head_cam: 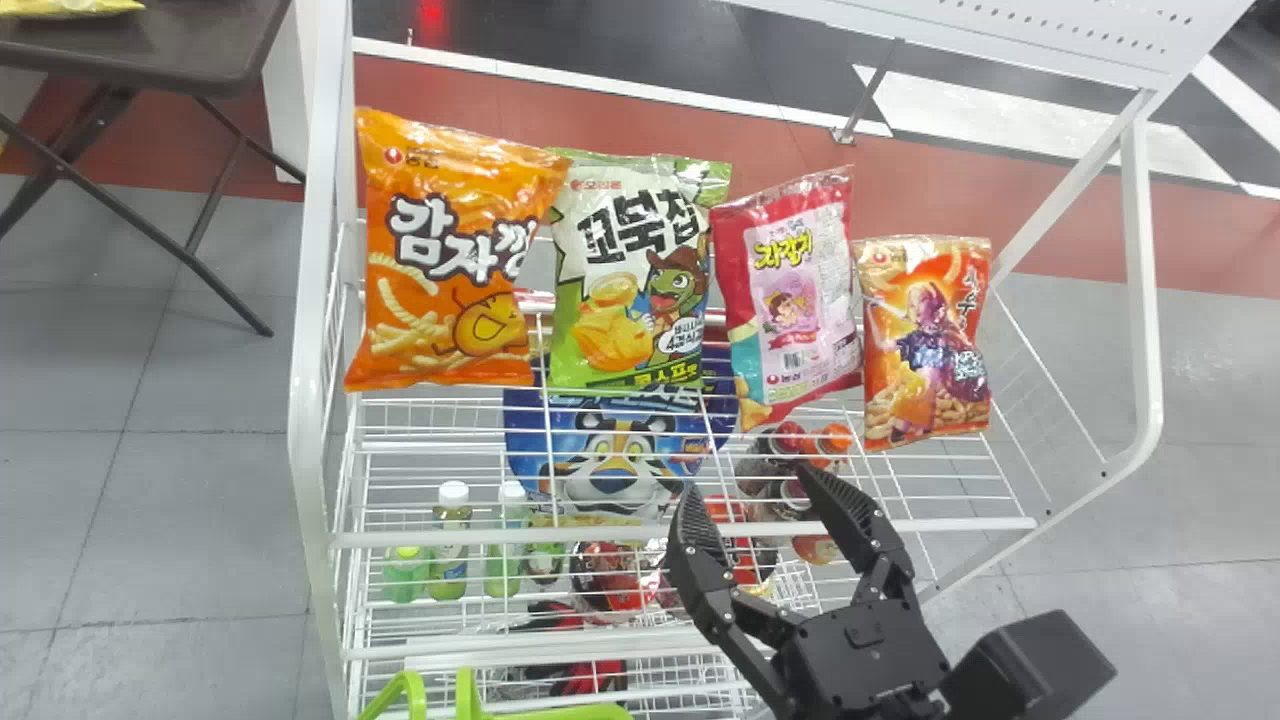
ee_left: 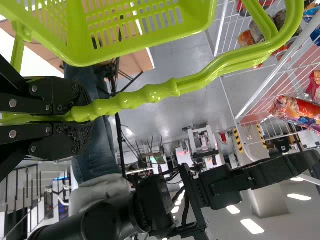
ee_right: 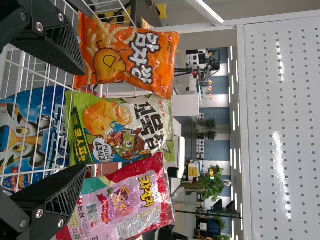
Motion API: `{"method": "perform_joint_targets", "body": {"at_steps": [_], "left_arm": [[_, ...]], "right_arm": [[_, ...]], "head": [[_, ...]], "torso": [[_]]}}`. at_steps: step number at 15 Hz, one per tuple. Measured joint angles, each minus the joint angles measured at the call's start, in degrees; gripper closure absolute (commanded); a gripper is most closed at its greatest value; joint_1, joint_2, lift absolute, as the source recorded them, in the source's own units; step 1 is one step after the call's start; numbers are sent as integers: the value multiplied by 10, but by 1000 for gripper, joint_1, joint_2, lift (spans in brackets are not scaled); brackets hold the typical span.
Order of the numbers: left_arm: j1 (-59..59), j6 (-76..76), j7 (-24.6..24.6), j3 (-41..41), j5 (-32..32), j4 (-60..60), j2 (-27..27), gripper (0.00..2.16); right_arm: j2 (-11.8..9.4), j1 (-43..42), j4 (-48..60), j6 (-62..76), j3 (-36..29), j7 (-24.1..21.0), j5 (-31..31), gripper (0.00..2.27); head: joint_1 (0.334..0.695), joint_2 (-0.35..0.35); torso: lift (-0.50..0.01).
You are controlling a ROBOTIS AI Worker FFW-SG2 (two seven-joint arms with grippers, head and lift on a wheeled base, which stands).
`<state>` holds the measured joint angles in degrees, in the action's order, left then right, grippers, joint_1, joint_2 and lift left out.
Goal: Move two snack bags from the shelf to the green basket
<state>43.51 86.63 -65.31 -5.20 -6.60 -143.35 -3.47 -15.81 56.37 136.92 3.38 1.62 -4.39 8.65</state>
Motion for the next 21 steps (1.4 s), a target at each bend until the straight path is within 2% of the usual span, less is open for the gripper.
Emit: {"method": "perform_joint_targets", "body": {"at_steps": [5, 11, 17, 21], "left_arm": [[2, 1, -1, -3, 1, 2, 0, 2111], [4, -1, -13, -9, 4, 9, -1, 2088], [-7, 2, -8, -41, 24, 15, -9, 2088], [-13, 10, -7, -51, 26, 15, -18, 2088]], "right_arm": [[1, -19, -5, -2, 10, 2, 1, 171], [13, -57, -16, -27, 28, 4, -5, 171], [43, -169, -80, -36, 72, 17, -34, 171], [53, -248, -127, -76, 108, 16, -62, 171]], "head": [[695, -350], [695, -350], [695, -350], [695, -350]], "torso": [[-17], [-17], [-17], [-17]]}}
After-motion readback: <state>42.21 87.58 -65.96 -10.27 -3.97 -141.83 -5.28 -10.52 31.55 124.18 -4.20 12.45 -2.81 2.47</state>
